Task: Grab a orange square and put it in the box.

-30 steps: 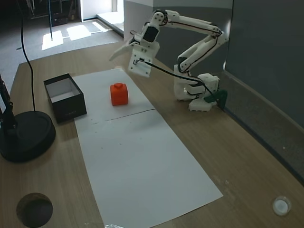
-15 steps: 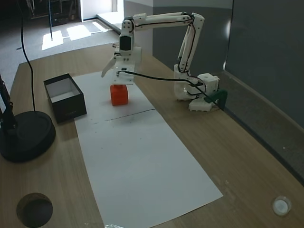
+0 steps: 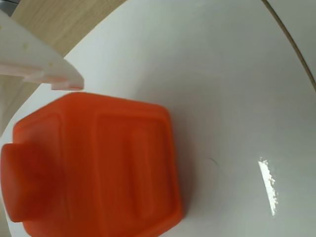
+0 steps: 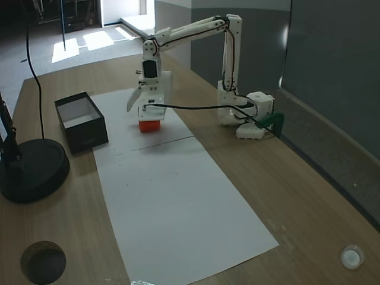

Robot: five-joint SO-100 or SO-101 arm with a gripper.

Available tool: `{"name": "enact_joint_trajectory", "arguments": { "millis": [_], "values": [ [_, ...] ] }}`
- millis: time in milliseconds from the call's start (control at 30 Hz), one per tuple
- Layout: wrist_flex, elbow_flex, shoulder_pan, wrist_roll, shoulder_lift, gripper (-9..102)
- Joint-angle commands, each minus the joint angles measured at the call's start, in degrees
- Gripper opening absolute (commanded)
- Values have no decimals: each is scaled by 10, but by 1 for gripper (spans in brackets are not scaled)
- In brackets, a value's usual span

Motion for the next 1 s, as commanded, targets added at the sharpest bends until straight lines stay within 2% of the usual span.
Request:
{"name": "enact_joint_trajectory", "arguments": {
  "millis": [0,33,133,200,333,533,733,833,967],
  "values": [
    [-4,-28,2,-2,-4,39],
    [-4,-28,-2,-3,-5,34],
    [-7,-33,-5,-3,-7,11],
    [-10,-48,-13,-3,-8,3],
    [7,-118,-34,-1,4,5],
    [62,-336,-124,-2,49,5],
    [28,-541,-203,-2,13,5],
    [-7,-604,-200,-2,-54,5],
    [-7,-686,-142,3,-163,5]
  ]
}}
